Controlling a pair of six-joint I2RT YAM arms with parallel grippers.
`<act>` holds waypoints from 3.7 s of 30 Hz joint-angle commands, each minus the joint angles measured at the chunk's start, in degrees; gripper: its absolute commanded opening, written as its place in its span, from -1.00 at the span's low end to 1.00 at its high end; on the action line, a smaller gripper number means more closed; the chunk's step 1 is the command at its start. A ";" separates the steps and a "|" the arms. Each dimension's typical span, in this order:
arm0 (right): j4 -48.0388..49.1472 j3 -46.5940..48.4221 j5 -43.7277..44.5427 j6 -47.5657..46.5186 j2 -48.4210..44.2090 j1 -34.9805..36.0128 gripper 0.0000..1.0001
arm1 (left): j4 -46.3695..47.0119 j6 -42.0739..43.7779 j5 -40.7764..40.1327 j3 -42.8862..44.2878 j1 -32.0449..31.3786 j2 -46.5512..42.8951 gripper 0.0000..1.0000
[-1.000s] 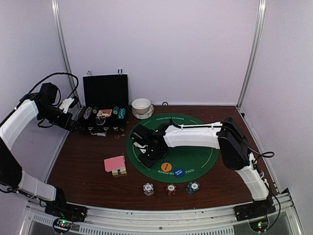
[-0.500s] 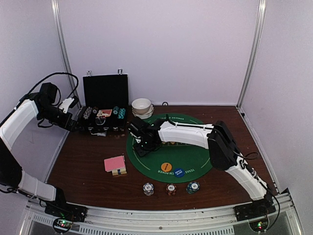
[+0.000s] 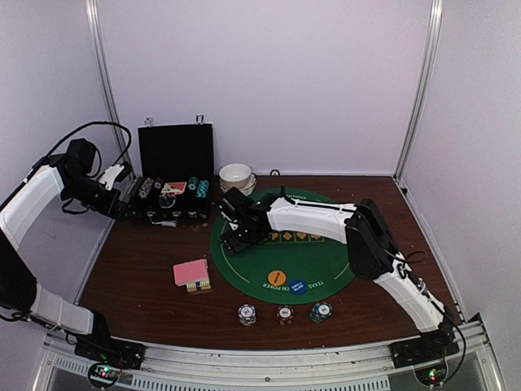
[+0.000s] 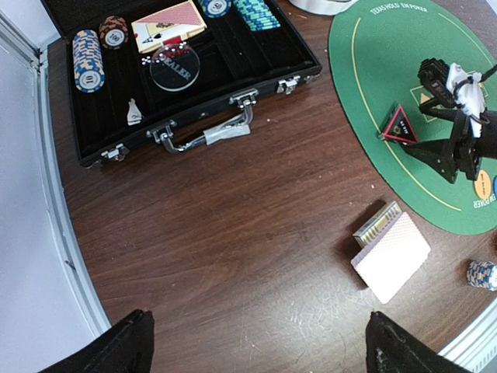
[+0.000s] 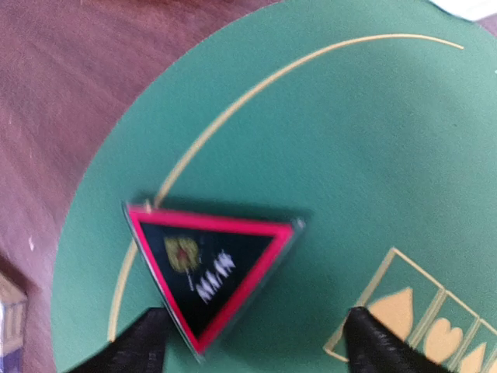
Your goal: Distribute texas hold em gaming equipment
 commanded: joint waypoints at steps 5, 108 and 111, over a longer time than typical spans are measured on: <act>8.20 -30.52 3.39 1.03 -25.23 1.14 0.92 | -2.53 1.72 2.78 2.08 0.42 -1.49 0.95; 8.49 -18.18 -1.95 -0.69 -15.72 -19.15 0.65 | -5.06 6.06 3.59 3.50 0.42 -0.64 0.95; 11.21 -25.43 -2.66 1.29 -19.33 -18.38 0.64 | -5.15 6.09 3.78 3.58 0.42 -1.08 0.95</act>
